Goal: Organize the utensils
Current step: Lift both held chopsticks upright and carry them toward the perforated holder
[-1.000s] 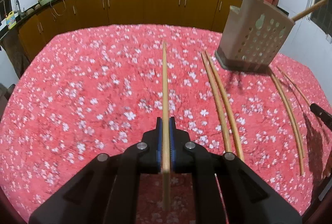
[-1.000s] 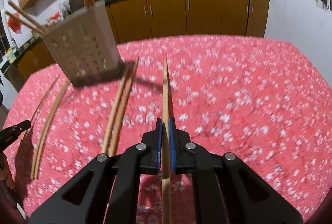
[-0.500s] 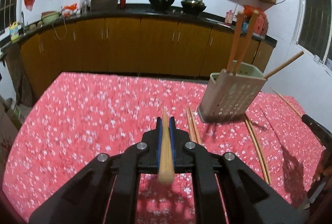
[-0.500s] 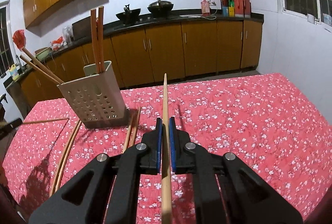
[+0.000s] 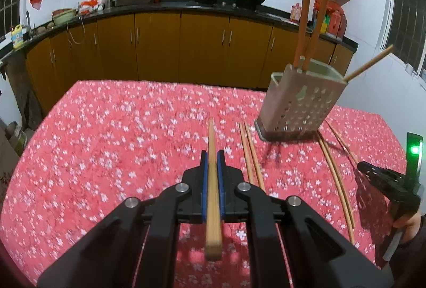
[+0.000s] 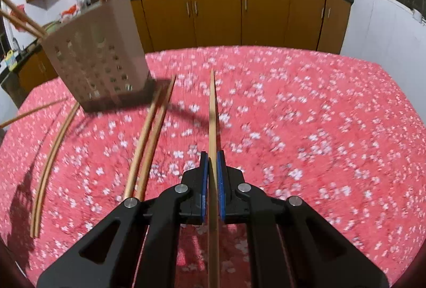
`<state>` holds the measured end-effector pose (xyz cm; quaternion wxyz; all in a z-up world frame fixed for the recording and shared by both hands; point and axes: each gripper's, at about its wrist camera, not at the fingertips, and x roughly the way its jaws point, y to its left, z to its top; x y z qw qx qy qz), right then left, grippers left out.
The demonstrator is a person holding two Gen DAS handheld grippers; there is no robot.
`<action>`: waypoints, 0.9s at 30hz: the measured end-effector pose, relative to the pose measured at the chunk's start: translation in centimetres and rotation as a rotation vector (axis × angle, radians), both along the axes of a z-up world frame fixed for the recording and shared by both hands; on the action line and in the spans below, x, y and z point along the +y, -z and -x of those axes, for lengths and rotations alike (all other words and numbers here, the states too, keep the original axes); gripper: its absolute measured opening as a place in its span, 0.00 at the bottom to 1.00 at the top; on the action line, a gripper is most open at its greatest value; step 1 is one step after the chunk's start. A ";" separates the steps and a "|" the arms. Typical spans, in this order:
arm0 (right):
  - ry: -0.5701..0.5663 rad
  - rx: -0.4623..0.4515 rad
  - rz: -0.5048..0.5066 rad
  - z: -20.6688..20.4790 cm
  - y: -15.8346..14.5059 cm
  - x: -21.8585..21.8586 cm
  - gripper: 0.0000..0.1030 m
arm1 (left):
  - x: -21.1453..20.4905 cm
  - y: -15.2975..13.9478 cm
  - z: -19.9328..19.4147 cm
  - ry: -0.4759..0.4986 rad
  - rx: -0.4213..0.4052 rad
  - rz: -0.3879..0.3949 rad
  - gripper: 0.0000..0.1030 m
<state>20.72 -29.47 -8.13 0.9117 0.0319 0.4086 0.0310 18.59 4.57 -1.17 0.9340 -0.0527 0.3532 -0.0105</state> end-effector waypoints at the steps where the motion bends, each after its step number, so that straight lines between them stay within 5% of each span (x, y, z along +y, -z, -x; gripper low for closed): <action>1: -0.008 0.010 0.002 0.0 0.4 0.1 0.08 | -0.1 0.5 0.0 0.001 0.013 0.003 0.08; 5: -0.023 0.019 -0.013 1.0 0.4 0.0 0.14 | -0.4 3.2 -0.2 0.002 0.080 0.013 0.08; 9: -0.040 0.011 -0.007 2.7 0.0 -0.1 0.31 | -0.5 4.6 -0.2 0.001 0.113 0.026 0.08; 14: -0.044 0.026 0.009 4.2 0.6 -0.1 0.29 | -0.5 4.5 -0.2 -0.001 0.109 0.028 0.08; 16: -0.047 0.024 0.020 4.2 0.5 -0.2 0.07 | -0.4 4.3 -0.1 -0.006 0.100 0.027 0.08; 19: -0.031 0.019 -0.002 4.1 -0.2 -0.8 0.07 | -0.2 3.3 0.0 -0.014 0.074 0.022 0.08; 27: -0.001 -0.179 -0.054 5.4 -6.9 -2.0 0.07 | 0.4 -1.7 0.9 -0.025 -0.063 0.012 0.08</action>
